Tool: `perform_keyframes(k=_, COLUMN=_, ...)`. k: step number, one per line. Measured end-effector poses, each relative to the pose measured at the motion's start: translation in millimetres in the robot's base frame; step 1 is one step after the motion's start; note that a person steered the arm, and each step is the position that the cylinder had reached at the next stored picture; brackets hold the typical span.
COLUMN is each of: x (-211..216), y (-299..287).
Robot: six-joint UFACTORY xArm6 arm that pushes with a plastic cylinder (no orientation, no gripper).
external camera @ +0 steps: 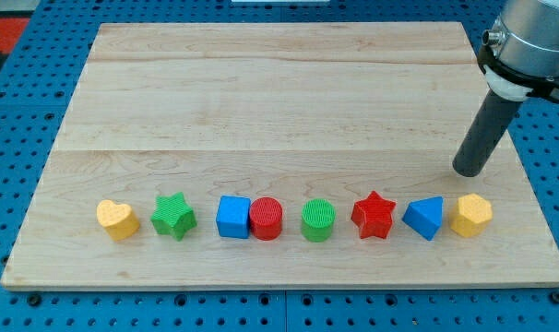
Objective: Push the yellow heart towards the green star
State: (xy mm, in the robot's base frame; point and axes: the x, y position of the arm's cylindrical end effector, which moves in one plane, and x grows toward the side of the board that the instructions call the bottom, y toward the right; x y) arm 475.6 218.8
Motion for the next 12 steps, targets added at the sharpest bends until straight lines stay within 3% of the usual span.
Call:
perform_keyframes(k=4, x=2.5, y=-1.4)
perform_keyframes(k=6, x=10.6, y=94.9)
perform_keyframes(k=8, x=9.4, y=126.4)
perform_keyframes(k=9, x=28.4, y=125.7)
perform_keyframes(k=11, x=122.5, y=109.7)
perform_keyframes(k=12, x=128.4, y=8.5)
